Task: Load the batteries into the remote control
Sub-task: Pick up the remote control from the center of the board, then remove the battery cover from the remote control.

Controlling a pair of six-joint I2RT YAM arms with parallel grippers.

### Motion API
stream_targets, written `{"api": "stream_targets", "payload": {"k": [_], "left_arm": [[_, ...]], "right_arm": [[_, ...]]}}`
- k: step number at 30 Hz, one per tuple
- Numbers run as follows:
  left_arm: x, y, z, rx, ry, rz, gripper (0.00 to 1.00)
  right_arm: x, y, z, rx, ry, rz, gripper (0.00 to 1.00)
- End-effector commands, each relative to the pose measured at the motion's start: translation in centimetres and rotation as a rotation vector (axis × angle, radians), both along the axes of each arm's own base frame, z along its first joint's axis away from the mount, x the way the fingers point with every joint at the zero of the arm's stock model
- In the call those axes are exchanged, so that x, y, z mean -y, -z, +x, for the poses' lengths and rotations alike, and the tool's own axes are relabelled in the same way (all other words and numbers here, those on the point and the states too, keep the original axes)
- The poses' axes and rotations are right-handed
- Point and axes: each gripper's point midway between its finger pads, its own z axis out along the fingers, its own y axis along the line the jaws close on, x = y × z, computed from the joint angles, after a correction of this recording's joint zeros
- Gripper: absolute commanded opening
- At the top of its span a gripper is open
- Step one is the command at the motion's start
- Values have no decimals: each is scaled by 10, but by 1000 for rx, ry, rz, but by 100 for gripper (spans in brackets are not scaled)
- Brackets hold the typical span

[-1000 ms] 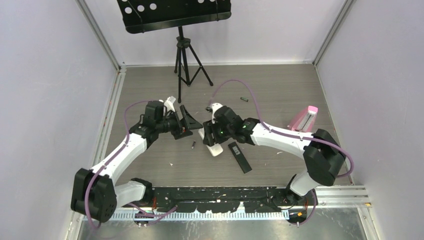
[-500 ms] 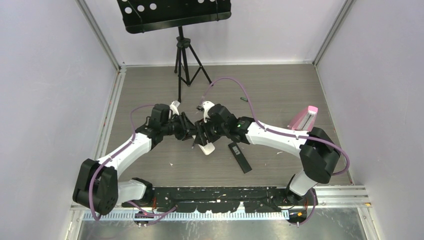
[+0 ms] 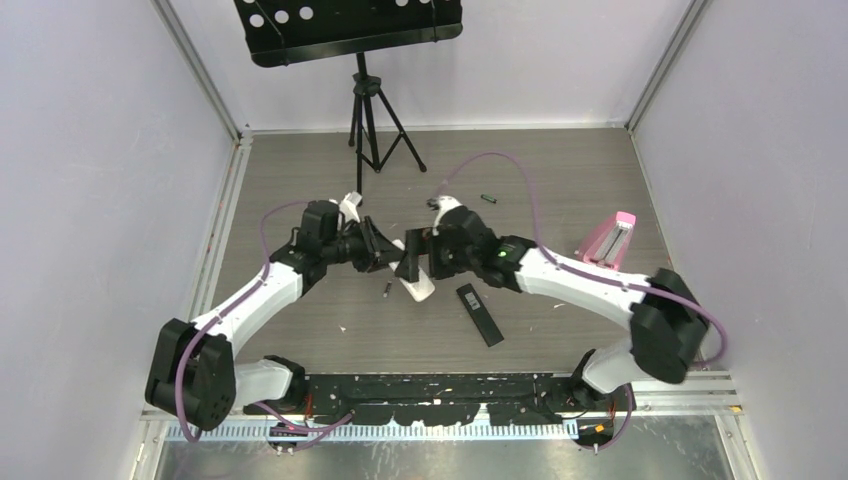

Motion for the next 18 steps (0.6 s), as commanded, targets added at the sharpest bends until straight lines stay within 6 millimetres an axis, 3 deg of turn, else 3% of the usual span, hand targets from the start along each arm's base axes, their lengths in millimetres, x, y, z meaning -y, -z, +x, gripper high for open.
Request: {"api": "stream_targets", "payload": {"k": [1, 5, 8, 12, 18], "left_arm": [[9, -59, 18, 208, 25, -67, 0], [11, -76, 25, 257, 9, -100, 0], [13, -92, 30, 288, -13, -132, 0], [13, -117, 33, 329, -49, -189, 0], [14, -133, 31, 302, -48, -217, 0]], "right_arm": [[18, -72, 12, -79, 279, 352, 99], [47, -89, 21, -182, 583, 564, 92], [54, -98, 24, -236, 680, 674, 84], [53, -113, 29, -264, 724, 760, 80], [61, -96, 32, -357, 854, 761, 88]]}}
